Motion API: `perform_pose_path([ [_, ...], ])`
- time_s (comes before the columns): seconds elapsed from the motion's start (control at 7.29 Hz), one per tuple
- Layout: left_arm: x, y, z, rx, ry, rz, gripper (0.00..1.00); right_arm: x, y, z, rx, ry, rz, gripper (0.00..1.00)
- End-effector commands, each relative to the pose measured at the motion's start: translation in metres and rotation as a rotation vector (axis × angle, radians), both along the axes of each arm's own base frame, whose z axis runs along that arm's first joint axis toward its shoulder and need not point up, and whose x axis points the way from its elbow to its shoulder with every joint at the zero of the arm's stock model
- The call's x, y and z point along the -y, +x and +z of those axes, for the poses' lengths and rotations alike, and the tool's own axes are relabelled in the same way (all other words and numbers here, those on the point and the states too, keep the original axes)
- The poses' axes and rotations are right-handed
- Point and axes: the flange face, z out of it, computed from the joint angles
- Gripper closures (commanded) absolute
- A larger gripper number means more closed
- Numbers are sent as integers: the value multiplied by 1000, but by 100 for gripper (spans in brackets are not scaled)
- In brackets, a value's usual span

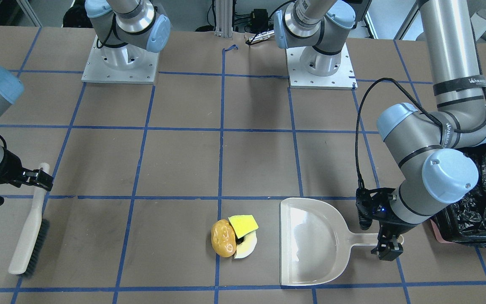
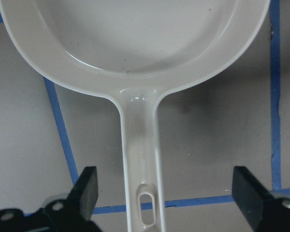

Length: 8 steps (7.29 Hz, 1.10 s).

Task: Sweep and dump trash into bin
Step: 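Close the left gripper on the dustpan handle while the right gripper grasps the brush handle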

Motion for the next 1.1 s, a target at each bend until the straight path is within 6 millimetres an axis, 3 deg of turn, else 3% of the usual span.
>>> perform_pose_path([
  [0.0,1,5,-11,0,9,64,0,4,12,-2,-4,1,17,23],
  [0.14,4,7,-13,-9,6,68,0,8,21,0,-10,-7,31,30],
  [0.27,5,7,-27,-7,4,66,0,8,21,-1,-10,-3,33,39],
  [0.41,7,8,-29,-5,-3,66,0,8,21,-1,-12,-3,35,51],
  [0.55,7,15,-29,-6,-3,80,0,8,20,-1,-12,-3,35,57],
  [0.69,7,22,-31,-9,-2,88,7,7,20,1,-16,-2,35,75],
  [0.82,7,21,-29,-7,-6,83,34,7,20,-1,-14,2,41,96],
  [0.96,7,20,-27,-5,-11,89,64,6,20,2,-16,-1,38,100],
])
